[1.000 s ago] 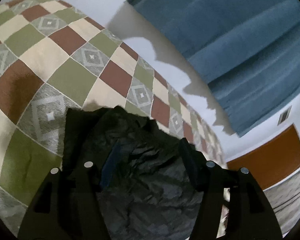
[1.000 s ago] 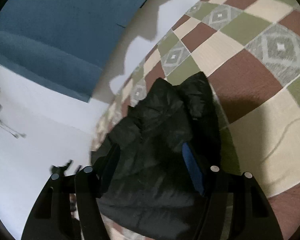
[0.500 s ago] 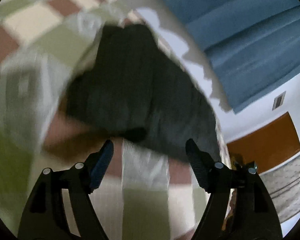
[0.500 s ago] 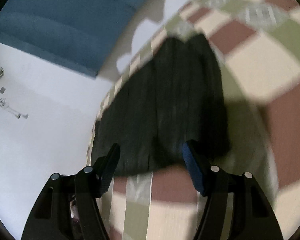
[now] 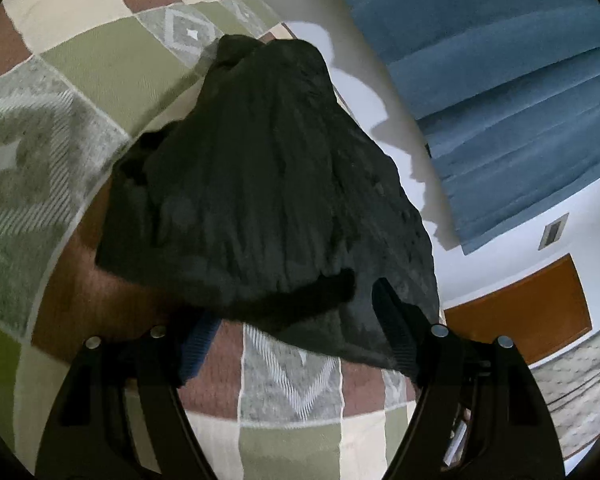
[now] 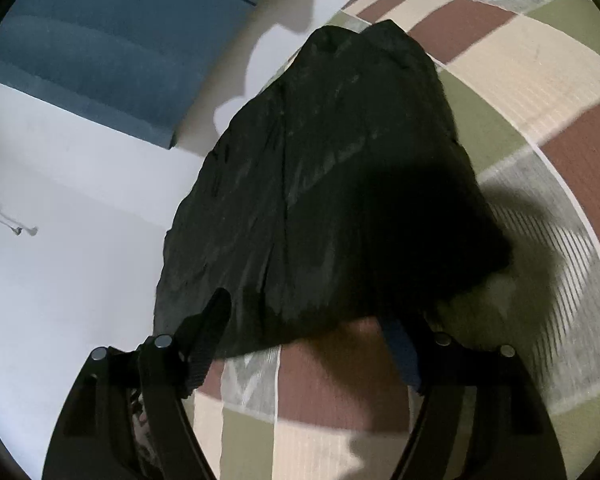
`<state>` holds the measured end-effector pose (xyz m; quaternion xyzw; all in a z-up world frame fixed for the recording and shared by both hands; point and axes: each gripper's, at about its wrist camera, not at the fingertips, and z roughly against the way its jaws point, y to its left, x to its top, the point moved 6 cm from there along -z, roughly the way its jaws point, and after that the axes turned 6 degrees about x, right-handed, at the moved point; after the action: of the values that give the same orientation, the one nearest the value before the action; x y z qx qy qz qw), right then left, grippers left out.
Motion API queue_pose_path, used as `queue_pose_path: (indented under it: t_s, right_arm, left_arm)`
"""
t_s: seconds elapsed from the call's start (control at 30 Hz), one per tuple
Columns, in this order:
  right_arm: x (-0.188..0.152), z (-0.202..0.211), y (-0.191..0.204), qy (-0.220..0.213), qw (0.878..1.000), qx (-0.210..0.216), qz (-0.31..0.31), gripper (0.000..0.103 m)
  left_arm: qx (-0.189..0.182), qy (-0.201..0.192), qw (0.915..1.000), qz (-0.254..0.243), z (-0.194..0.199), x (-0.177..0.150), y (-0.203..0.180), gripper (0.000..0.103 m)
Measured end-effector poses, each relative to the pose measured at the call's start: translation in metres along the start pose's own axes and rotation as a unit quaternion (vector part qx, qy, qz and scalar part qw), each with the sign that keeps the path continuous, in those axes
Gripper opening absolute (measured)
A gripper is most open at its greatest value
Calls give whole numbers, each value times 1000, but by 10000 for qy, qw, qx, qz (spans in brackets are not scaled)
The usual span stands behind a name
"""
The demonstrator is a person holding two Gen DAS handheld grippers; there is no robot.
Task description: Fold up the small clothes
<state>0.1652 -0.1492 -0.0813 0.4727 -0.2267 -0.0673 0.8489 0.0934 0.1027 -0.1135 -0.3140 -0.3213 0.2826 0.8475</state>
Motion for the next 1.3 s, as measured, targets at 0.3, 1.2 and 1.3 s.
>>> queue_pose_path:
  t_s: [0.3, 1.2, 1.3]
  right_arm:
    - [18, -11, 2, -472, 9982, 213, -306, 74]
    - [-70, 52, 1, 403, 9968, 297, -628, 17]
    - [-86, 58, -3, 475, 9967, 284, -587, 17]
  left_arm:
    - [192, -166, 9984, 502, -14, 19, 0, 75]
    - [597, 106, 9974, 394, 61, -61, 13, 13]
    - [674, 118, 9974, 218, 68, -74, 15, 16]
